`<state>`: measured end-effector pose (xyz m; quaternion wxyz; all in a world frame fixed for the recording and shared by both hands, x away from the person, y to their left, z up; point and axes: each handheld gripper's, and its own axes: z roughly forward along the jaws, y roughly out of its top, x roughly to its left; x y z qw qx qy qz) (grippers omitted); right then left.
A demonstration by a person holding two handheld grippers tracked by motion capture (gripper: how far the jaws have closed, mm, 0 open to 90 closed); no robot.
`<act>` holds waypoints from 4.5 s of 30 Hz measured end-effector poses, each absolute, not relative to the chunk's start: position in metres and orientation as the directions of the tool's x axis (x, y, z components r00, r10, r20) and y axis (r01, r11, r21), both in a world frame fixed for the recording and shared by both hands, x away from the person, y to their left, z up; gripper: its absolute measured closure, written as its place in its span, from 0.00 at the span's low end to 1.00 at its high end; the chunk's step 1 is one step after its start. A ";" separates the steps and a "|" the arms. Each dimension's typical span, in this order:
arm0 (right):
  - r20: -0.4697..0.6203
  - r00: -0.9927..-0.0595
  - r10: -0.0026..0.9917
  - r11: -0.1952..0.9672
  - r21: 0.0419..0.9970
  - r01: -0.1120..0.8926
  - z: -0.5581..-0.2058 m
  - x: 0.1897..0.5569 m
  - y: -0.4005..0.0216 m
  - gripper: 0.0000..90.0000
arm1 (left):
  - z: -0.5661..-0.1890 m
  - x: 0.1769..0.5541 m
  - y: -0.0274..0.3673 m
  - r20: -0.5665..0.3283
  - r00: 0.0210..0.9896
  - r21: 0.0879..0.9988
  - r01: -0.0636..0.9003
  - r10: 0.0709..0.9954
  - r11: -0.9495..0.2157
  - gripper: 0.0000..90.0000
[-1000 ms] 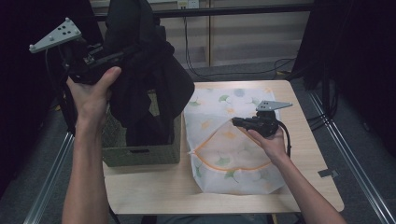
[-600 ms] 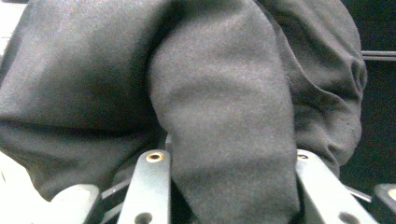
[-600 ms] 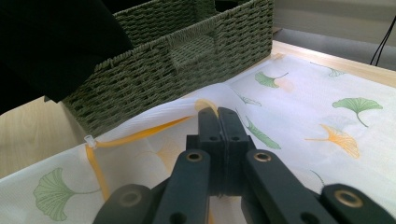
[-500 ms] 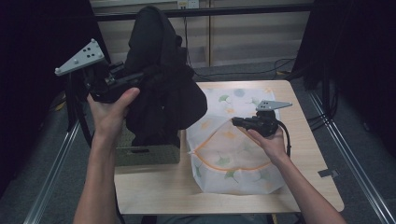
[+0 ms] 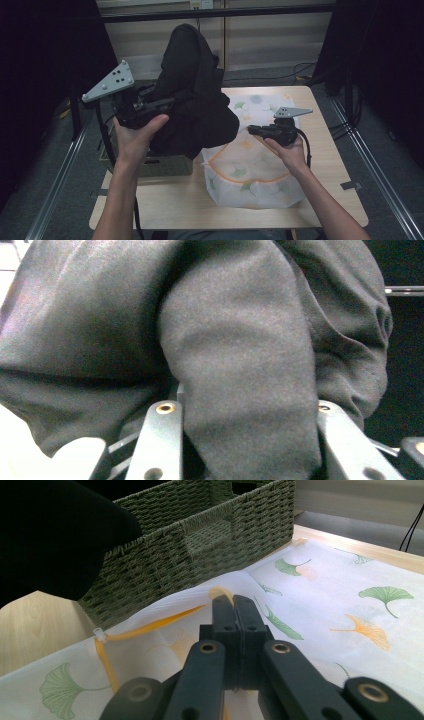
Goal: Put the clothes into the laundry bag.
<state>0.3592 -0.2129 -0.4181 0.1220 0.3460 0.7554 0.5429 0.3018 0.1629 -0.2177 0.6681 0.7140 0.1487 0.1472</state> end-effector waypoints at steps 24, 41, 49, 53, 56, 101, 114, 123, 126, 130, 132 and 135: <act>0.198 -0.731 0.653 0.178 0.898 0.402 -0.417 0.359 -0.211 1.00 | -0.286 0.279 0.121 -0.024 0.965 0.978 0.078 0.262 -0.196 0.73; 0.219 -0.733 0.644 0.171 0.893 0.417 -0.417 0.360 -0.210 1.00 | -0.348 0.281 0.084 -0.081 0.976 0.952 0.136 0.201 -0.275 0.73; 0.225 -0.728 0.648 0.179 0.883 0.433 -0.420 0.361 -0.209 1.00 | -0.386 0.282 0.063 -0.107 0.980 0.914 0.163 0.167 -0.373 0.73; 0.222 -0.721 0.657 0.182 0.881 0.437 -0.421 0.362 -0.211 1.00 | -0.399 0.279 0.057 -0.125 0.983 0.901 0.171 0.137 -0.399 0.73; 0.226 -0.720 0.656 0.176 0.882 0.438 -0.421 0.362 -0.212 1.00 | -0.399 0.273 0.059 -0.126 0.986 0.896 0.161 0.110 -0.415 0.73; 0.194 -0.755 0.627 0.176 0.908 0.379 -0.395 0.347 -0.202 1.00 | -0.440 0.316 0.025 -0.138 0.937 0.780 0.302 0.321 -0.548 0.71; 0.203 -0.767 0.609 0.220 0.886 0.409 -0.397 0.332 -0.199 1.00 | -0.472 0.328 0.022 -0.194 0.885 0.748 0.412 0.422 -0.520 0.70; 0.223 -0.766 0.603 0.256 0.855 0.451 -0.423 0.312 -0.196 1.00 | -0.477 0.327 0.019 -0.195 0.874 0.757 0.423 0.445 -0.499 0.58; 0.238 -0.758 0.608 0.243 0.853 0.462 -0.431 0.311 -0.197 1.00 | -0.475 0.325 0.022 -0.187 0.879 0.757 0.413 0.438 -0.506 0.47; 0.228 -0.755 0.615 0.263 0.844 0.468 -0.438 0.313 -0.200 1.00 | -0.463 0.323 0.030 -0.177 0.885 0.782 0.392 0.431 -0.485 0.34; 0.220 -0.750 0.624 0.273 0.838 0.473 -0.441 0.314 -0.201 1.00 | -0.457 0.322 0.036 -0.173 0.888 0.802 0.378 0.426 -0.462 0.32; 0.226 -0.746 0.626 0.268 0.836 0.479 -0.443 0.316 -0.202 1.00 | -0.444 0.322 0.049 -0.180 0.884 0.830 0.372 0.432 -0.415 0.29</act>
